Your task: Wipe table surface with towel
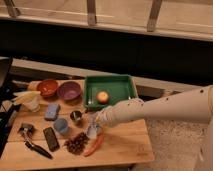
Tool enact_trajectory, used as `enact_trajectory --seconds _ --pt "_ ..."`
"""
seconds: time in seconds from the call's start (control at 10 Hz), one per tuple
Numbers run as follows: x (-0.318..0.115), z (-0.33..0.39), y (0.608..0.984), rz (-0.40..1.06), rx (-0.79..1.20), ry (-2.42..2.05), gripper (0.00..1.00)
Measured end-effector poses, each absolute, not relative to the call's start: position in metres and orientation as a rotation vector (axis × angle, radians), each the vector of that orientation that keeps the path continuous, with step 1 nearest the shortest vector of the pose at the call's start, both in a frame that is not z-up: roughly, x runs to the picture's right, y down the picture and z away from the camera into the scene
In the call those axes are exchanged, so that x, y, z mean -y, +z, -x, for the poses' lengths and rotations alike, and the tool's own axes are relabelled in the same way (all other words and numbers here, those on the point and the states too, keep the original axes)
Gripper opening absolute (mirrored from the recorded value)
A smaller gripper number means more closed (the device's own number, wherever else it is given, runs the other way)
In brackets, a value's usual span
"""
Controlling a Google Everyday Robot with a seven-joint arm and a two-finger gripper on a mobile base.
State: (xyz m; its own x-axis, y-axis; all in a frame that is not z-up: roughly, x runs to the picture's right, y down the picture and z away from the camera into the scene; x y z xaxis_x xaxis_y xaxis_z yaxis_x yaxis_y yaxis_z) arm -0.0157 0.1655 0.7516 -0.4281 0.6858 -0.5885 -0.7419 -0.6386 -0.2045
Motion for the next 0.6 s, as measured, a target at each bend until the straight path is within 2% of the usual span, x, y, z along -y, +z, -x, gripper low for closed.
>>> enact_trajectory --seconds 0.3,0.6 --pt "-0.167 -0.032 0.771 0.895 -0.230 2.096 0.00" --pt "-0.161 -0.046 0.764 0.848 -0.313 2.089 0.00"
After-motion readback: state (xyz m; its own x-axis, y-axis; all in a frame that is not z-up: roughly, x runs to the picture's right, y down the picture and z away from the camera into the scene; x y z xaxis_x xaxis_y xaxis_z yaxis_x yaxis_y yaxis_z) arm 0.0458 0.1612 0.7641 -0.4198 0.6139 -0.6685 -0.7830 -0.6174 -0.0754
